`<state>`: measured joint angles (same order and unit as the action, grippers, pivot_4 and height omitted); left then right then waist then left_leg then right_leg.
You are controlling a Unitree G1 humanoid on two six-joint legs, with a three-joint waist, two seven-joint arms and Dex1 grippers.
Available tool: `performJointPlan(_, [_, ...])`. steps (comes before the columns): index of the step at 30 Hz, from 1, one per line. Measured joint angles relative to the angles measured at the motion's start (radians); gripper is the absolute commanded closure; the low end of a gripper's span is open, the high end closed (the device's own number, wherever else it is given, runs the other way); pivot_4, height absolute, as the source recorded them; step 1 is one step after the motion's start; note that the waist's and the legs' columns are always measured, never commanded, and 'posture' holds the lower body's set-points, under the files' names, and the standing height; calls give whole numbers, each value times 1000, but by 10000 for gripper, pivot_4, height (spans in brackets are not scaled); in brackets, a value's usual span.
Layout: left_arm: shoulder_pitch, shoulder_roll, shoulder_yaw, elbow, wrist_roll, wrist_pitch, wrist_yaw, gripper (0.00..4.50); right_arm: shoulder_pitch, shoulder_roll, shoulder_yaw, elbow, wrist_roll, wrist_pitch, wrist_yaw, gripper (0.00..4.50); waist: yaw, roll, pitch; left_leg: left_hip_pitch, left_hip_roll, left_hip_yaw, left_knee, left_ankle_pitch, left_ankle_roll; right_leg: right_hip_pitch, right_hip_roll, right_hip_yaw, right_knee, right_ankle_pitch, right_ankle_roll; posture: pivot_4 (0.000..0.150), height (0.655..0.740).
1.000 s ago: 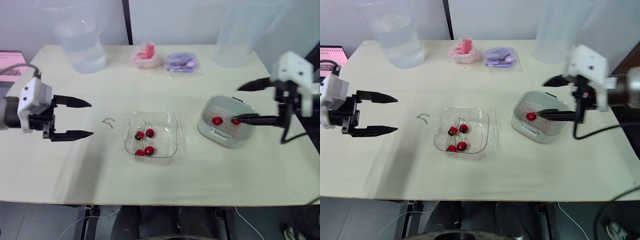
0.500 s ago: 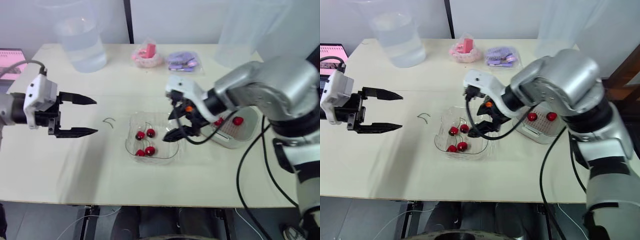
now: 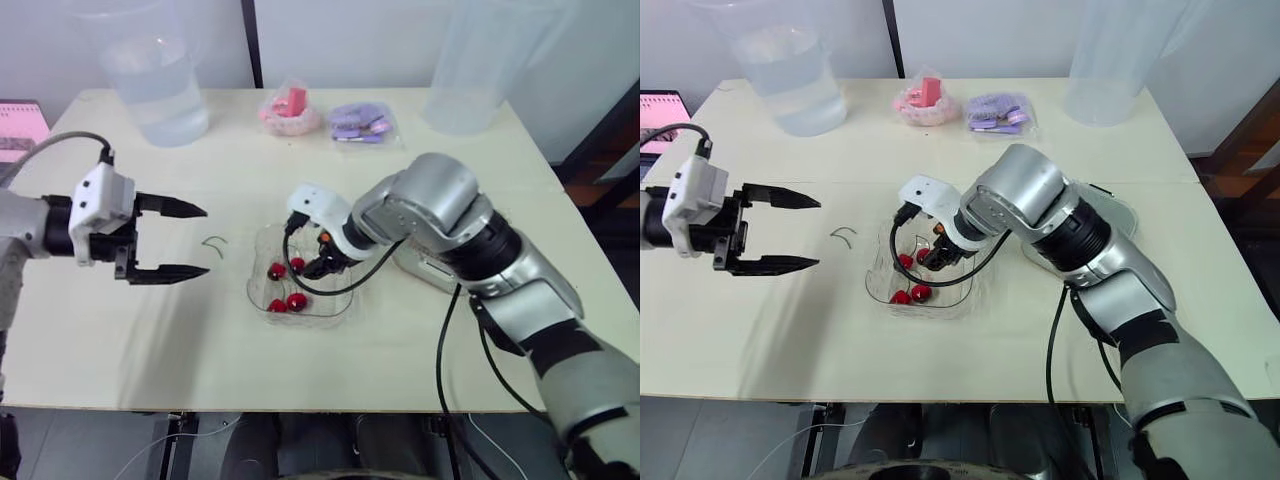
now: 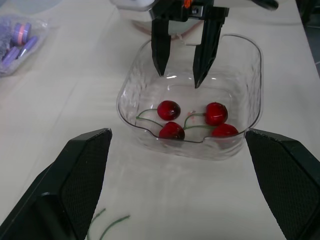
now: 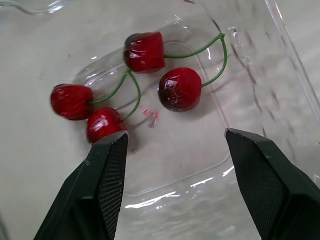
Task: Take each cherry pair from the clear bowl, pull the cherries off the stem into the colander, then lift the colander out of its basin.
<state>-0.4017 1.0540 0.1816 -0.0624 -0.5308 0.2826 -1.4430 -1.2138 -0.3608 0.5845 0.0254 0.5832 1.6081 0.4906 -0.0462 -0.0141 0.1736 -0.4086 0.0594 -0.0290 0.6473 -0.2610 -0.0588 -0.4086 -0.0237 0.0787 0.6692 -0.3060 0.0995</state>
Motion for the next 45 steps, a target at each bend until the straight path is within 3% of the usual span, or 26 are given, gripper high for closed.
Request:
performJointPlan(9, [13, -4, 2, -34, -4, 9, 35, 0, 22, 134, -9, 95, -66, 0, -74, 12350, 0, 0, 0, 0, 0, 0, 0, 0, 0, 0, 0, 0, 0, 0, 0, 1500, 7367])
performJointPlan(25, [56, -4, 33, -92, -24, 54, 80, 0, 40, 225, -46, 216, -180, -59, -98, 12350, -2, 0, 0, 0, 0, 0, 0, 0, 0, 0, 0, 0, 0, 0, 0, 1500, 7367])
performJointPlan(28, [56, -4, 33, -97, -24, 57, 90, 0, 41, 225, -46, 217, -189, -65, -90, 19934, -2, 0, 0, 0, 0, 0, 0, 0, 0, 0, 0, 0, 0, 0, 0, 1500, 7367])
performJointPlan(31, [56, -4, 33, -97, -25, 58, 94, 0, 47, 225, -46, 217, -189, -65, -80, 34826, -2, 0, 0, 0, 0, 0, -1, 0, 0, 0, 0, 0, -1, 0, 0, 1500, 7367])
performJointPlan(32, [56, -4, 33, -97, -24, 58, 95, 0, 47, 224, -46, 215, -189, -63, -76, 36674, -2, 0, 0, 0, 0, 0, -1, 0, 0, 0, 0, 0, -1, 0, 0, 1500, 7367])
performJointPlan(39, [48, -4, 32, -96, -25, 58, 98, 0, 13, 163, -75, 147, -144, 0, -13, 36674, -1, 0, 0, 0, 0, 0, -1, 0, 0, 0, 0, 0, -1, 0, 0, 1500, 7367])
performJointPlan(45, [12, -7, 29, -78, -25, 62, 99, 0, -7, 0, -79, -49, -60, 0, 74, 36674, 1, 0, 0, 0, 0, -1, -1, 0, 0, 1, 0, -1, -3, 0, 0, 1500, 7367])
